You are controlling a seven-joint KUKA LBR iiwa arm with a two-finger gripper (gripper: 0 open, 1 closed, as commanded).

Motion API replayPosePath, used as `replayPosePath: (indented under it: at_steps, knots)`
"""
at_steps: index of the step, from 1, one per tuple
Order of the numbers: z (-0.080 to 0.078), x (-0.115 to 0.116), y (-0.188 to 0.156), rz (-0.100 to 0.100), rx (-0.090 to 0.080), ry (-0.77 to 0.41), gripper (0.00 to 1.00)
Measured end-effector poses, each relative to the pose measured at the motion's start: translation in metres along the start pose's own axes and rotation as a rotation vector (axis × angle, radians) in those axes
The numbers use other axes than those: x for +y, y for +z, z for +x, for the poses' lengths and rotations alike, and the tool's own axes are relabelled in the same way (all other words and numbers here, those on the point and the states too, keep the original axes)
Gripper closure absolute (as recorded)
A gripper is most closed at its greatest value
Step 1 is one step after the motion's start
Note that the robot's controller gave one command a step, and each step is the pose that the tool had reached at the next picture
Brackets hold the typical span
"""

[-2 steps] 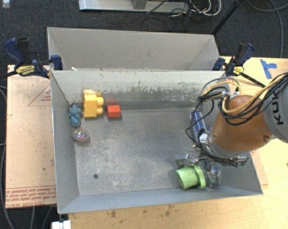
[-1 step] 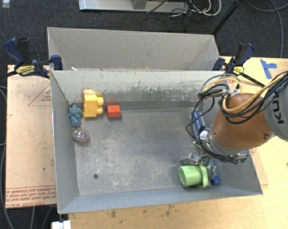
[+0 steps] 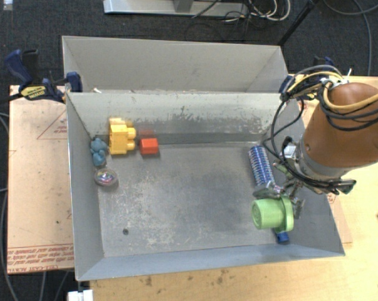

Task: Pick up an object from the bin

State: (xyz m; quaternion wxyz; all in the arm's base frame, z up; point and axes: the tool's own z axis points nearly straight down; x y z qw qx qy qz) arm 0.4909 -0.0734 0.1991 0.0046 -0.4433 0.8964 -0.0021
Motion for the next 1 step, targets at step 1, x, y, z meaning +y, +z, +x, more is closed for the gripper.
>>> replayPosePath:
  at_steps: [1]
  knots:
    - [0.0019, -0.0208, -0.0951, 0.002, 0.0, 0.08, 1.0]
